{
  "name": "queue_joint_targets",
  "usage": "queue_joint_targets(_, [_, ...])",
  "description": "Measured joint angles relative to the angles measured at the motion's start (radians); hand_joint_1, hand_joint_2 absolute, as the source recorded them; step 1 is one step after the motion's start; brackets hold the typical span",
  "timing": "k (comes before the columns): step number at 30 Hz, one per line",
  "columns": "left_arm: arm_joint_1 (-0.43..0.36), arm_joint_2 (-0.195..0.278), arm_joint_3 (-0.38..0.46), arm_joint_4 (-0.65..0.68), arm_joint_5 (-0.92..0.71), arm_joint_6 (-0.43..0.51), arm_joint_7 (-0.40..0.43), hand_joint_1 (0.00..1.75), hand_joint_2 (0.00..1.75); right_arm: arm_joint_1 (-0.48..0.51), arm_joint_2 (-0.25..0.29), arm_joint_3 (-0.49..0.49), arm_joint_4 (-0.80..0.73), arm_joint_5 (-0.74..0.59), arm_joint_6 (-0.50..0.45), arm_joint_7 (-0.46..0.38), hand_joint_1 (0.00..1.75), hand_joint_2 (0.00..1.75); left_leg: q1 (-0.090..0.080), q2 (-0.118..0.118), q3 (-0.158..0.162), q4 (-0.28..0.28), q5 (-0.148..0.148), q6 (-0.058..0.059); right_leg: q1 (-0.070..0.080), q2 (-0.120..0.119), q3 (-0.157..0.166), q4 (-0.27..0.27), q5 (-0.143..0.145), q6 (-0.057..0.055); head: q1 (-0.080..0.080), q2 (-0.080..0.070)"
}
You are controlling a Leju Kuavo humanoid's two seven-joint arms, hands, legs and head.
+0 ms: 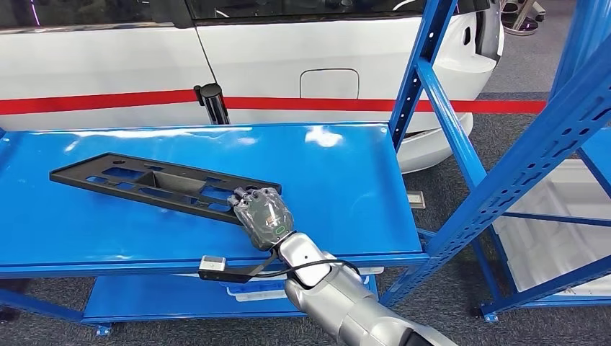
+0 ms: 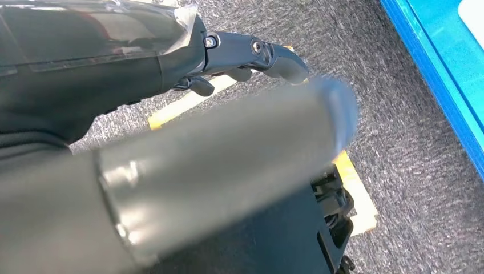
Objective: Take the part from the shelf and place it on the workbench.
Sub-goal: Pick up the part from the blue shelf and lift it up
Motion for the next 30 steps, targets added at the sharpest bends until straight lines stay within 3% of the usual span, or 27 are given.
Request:
queue_joint_targets(19, [0.001, 0.0, 0.013, 0.0, 0.02, 0.071, 0.04, 0.0, 1.75, 0.028, 0.0, -0.043, -0.106, -0.07, 0.0, -0.093, 1.75, 1.75, 0.0, 0.0, -0.001, 0.0, 0.0, 0.0, 0.0, 0.0, -0.001, 0.0, 0.0, 0.0, 0.0, 0.0])
queue_joint_targets(23, [0.001, 0.0, 0.013, 0.0, 0.021, 0.076, 0.054, 0.0, 1.75, 0.014, 0.0, -0.048, -0.134, -0.165, 0.0, -0.134, 1.75, 1.75, 0.0, 0.0, -0.001, 0.0, 0.0, 0.0, 0.0, 0.0, -0.001, 0.0, 0.0, 0.0, 0.0, 0.0])
queue_joint_targets(30, [0.001, 0.0, 0.014, 0.0, 0.056, 0.076, 0.046, 0.0, 1.75, -0.041, 0.0, 0.021, -0.179, -0.448, 0.0, -0.232, 1.75, 1.75, 0.0, 0.0, -0.001, 0.0, 0.0, 0.0, 0.0, 0.0, -0.001, 0.0, 0.0, 0.0, 0.0, 0.0])
